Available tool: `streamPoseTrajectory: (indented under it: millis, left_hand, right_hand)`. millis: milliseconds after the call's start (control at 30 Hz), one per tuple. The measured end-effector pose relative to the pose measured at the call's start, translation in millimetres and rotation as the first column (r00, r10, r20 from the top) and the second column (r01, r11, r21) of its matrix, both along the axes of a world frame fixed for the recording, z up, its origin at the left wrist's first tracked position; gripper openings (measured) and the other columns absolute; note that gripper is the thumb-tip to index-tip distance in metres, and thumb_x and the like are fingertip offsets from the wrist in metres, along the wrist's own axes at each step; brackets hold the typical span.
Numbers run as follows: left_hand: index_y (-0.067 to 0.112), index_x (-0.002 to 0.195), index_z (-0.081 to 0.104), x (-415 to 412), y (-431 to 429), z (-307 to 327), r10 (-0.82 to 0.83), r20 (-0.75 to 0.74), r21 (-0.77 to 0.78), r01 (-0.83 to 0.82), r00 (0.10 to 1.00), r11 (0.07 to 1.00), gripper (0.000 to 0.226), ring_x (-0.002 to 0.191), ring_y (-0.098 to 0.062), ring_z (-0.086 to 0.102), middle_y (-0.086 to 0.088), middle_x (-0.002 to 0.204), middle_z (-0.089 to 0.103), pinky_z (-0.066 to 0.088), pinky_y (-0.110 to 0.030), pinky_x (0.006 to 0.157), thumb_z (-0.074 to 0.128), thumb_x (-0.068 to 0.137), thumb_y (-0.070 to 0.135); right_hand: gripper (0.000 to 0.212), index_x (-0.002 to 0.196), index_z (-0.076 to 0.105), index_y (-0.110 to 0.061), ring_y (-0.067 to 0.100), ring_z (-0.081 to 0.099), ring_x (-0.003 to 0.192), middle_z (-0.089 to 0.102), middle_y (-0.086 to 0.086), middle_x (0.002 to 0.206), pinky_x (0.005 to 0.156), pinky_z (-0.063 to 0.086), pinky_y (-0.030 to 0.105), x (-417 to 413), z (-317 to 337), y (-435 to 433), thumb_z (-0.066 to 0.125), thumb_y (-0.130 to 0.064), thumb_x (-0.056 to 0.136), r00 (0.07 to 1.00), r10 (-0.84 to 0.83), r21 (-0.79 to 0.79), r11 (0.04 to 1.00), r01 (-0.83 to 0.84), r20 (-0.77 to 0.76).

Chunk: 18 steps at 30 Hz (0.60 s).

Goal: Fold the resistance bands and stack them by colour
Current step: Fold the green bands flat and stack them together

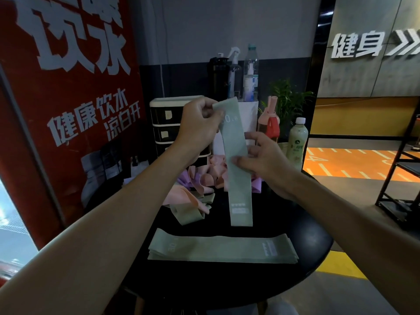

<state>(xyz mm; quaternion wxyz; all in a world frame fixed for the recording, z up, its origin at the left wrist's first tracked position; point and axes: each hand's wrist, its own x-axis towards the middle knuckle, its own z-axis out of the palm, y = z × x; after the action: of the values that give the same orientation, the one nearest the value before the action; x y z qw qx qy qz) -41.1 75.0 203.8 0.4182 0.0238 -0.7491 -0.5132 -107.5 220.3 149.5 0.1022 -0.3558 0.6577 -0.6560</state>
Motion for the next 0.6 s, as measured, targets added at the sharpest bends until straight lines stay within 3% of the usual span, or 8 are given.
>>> streamPoseTrajectory:
  millis: [133, 267, 333, 400, 500, 600]
  left_hand:
    - [0.017, 0.094, 0.061, 6.6, -9.6, -1.3, 0.055, -0.055, 0.091, -0.050, 0.997, 0.995, 0.015, 0.052, 0.002, 0.058, -0.001, 0.080, 0.066, 0.046, -0.015, 0.050, 0.056, 0.097, 0.004]
    - [0.008, 0.106, 0.063, 12.9, -26.1, -9.4, 0.145, -0.068, 0.132, -0.136, 0.987, 0.982, 0.011, 0.064, -0.004, 0.062, -0.007, 0.091, 0.068, 0.047, -0.017, 0.051, 0.055, 0.098, 0.008]
    - [0.008, 0.103, 0.061, 17.6, -34.6, -16.9, 0.171, -0.055, 0.158, -0.161, 0.984, 0.974, 0.008, 0.059, -0.003, 0.060, -0.006, 0.087, 0.067, 0.047, -0.018, 0.050, 0.055, 0.098, 0.010]
    - [0.009, 0.104, 0.059, 22.3, -41.8, -24.8, 0.199, -0.034, 0.184, -0.190, 0.979, 0.964, 0.007, 0.053, 0.000, 0.057, -0.005, 0.085, 0.066, 0.048, -0.018, 0.051, 0.055, 0.099, 0.011]
    - [0.008, 0.107, 0.058, 29.3, -51.8, -34.6, 0.255, -0.019, 0.225, -0.245, 0.967, 0.943, 0.009, 0.048, 0.000, 0.055, -0.005, 0.082, 0.064, 0.049, -0.021, 0.050, 0.054, 0.099, 0.011]
    - [0.007, 0.105, 0.057, 40.1, -55.4, -44.7, 0.286, -0.012, 0.236, -0.276, 0.958, 0.932, 0.007, 0.049, -0.001, 0.054, -0.004, 0.079, 0.062, 0.050, -0.021, 0.051, 0.052, 0.099, 0.010]
  right_hand:
    - [0.055, 0.124, 0.049, -0.015, 0.021, 0.072, 0.092, 0.075, 0.009, 0.100, 0.080, 0.059, 0.039, -2.1, -20.2, 3.5, 0.075, 0.001, 0.079, 0.998, 0.049, 0.120, 0.991, -0.052, 0.027]
    - [0.043, 0.111, 0.057, -0.019, 0.013, 0.072, 0.088, 0.075, 0.003, 0.095, 0.068, 0.056, 0.022, -0.1, -36.7, 14.0, 0.070, 0.007, 0.080, 0.993, 0.107, 0.159, 0.981, -0.113, 0.046]
    - [0.039, 0.109, 0.061, -0.018, 0.011, 0.071, 0.090, 0.073, 0.001, 0.097, 0.068, 0.055, 0.019, 1.3, -42.6, 20.7, 0.069, 0.008, 0.081, 0.992, 0.122, 0.201, 0.972, -0.121, 0.006]
    - [0.041, 0.115, 0.059, -0.015, 0.016, 0.072, 0.091, 0.074, 0.006, 0.100, 0.071, 0.056, 0.023, 0.2, -49.9, 27.1, 0.068, 0.008, 0.082, 0.992, 0.127, 0.241, 0.962, -0.129, 0.021]
    - [0.035, 0.116, 0.059, -0.012, 0.029, 0.071, 0.096, 0.074, 0.014, 0.102, 0.086, 0.057, 0.040, -4.7, -62.8, 37.0, 0.066, 0.004, 0.085, 0.986, 0.138, 0.281, 0.946, -0.160, 0.098]
    - [0.024, 0.109, 0.064, -0.009, 0.034, 0.068, 0.100, 0.071, 0.018, 0.104, 0.087, 0.057, 0.042, -7.4, -73.0, 49.3, 0.065, 0.002, 0.087, 0.983, 0.116, 0.308, 0.939, -0.155, 0.140]
